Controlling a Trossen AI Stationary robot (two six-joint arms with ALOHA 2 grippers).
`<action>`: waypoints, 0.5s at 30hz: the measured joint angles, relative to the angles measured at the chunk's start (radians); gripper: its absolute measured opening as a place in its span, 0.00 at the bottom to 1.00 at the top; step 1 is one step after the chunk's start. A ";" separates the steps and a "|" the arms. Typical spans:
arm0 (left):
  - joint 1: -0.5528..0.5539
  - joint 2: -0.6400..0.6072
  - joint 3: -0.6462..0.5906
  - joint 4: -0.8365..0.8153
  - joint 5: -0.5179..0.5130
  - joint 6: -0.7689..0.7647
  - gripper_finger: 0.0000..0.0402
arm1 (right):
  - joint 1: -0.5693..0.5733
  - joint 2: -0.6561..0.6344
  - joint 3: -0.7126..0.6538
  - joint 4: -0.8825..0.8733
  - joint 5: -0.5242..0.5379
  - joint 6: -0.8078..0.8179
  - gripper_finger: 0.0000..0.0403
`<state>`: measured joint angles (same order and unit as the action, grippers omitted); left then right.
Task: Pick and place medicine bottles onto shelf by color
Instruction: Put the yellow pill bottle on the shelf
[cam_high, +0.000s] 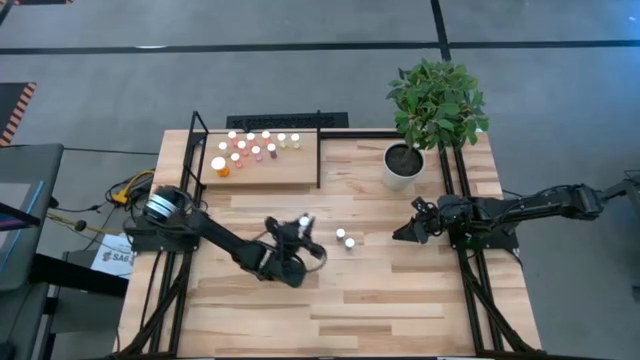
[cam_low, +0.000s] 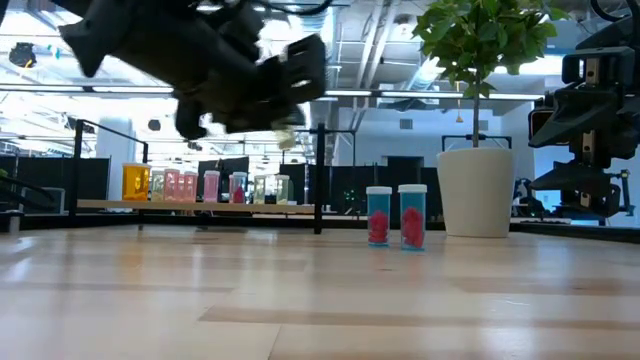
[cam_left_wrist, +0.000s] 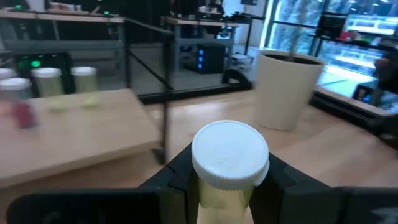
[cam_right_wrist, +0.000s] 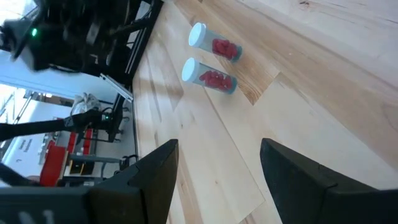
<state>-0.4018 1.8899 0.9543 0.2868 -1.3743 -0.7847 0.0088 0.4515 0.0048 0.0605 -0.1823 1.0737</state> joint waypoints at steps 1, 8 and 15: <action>0.007 -0.031 -0.034 -0.022 0.001 -0.025 0.21 | 0.000 0.000 0.000 0.000 0.000 0.000 0.62; 0.102 -0.228 -0.298 -0.058 0.100 -0.138 0.21 | 0.000 0.000 0.000 0.000 0.000 0.000 0.62; 0.274 -0.370 -0.464 -0.055 0.208 -0.141 0.21 | 0.000 0.001 0.000 0.000 0.000 0.000 0.62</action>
<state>-0.1278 1.5198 0.4901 0.2322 -1.1666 -0.9252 0.0089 0.4522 0.0048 0.0605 -0.1825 1.0737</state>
